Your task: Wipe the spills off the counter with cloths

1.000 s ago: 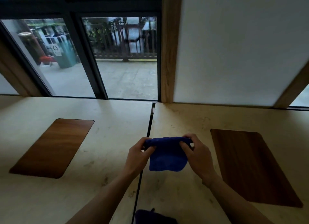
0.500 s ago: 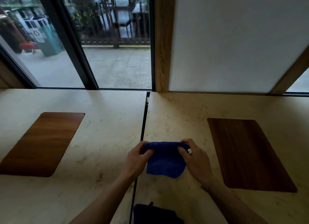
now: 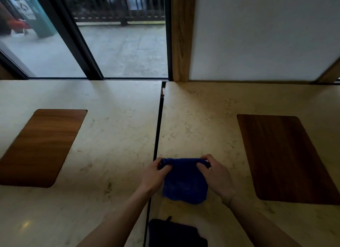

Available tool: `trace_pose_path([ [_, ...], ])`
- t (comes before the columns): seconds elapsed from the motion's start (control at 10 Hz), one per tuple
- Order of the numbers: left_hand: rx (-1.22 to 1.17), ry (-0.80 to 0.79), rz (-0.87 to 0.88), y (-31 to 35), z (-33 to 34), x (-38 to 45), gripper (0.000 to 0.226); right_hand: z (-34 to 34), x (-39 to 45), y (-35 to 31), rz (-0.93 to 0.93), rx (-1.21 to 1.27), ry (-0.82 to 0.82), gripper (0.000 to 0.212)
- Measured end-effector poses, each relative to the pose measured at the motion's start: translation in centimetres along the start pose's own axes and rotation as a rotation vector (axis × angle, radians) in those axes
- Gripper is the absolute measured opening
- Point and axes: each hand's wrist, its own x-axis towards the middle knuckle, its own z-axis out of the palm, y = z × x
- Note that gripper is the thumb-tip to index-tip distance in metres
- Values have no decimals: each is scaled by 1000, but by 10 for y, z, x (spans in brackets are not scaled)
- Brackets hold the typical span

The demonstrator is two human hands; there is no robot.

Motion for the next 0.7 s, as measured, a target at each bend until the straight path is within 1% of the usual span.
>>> trace_pose_path([
  [0.3, 225, 48, -104, -4, 9, 47, 19, 3, 44, 10, 43, -46, -8, 24],
  [0.4, 276, 68, -119, -7, 9, 57, 33, 5, 52, 13, 50, -106, 10, 28],
  [0.6, 222, 130, -122, -10, -2, 50, 40, 2, 44, 14, 69, -116, 83, 28],
  [0.7, 170, 183, -98, -8, -9, 43, 39, -3, 34, 6, 70, -57, 136, 29],
])
